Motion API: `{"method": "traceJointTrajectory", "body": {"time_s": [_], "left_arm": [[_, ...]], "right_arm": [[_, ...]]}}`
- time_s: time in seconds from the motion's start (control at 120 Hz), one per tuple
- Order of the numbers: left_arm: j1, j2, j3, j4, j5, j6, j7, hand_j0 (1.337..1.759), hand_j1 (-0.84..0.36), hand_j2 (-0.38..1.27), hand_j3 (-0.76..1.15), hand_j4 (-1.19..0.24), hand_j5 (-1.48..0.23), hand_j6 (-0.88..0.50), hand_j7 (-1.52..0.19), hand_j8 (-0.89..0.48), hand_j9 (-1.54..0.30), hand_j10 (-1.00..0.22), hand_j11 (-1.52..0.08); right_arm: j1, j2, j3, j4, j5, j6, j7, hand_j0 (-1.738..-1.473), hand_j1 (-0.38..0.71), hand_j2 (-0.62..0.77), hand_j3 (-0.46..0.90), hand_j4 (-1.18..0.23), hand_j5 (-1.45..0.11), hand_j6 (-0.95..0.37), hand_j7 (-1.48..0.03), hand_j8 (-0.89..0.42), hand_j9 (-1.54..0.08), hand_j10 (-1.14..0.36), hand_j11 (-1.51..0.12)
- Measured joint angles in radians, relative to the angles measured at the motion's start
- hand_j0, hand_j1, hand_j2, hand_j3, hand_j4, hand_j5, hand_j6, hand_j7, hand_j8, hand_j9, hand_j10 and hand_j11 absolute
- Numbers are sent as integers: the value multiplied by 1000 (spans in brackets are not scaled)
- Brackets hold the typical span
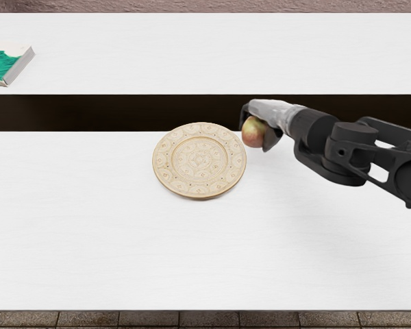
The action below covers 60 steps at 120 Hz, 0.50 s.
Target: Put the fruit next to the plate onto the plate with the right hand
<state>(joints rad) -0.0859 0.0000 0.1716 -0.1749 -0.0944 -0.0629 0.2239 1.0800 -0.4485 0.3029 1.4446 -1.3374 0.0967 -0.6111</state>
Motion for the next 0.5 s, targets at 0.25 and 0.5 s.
{"method": "traceJointTrajectory", "body": {"time_s": [0.25,0.5], "left_arm": [[0,0,0,0,0,0,0,1658,349,0,0,0,0,0,0,0,0,0,0],[0,0,0,0,0,0,0,1658,349,0,0,0,0,0,0,0,0,0,0]], "right_arm": [[6,72,1,21,1,-3,0,-1641,286,195,-1,-353,-1060,-199,-978,-167,-1032,-373,-1017],[4,163,0,-50,-11,-8,0,-1642,264,169,-1,-378,-1045,-214,-980,-183,-1021,-394,-1004]]}}
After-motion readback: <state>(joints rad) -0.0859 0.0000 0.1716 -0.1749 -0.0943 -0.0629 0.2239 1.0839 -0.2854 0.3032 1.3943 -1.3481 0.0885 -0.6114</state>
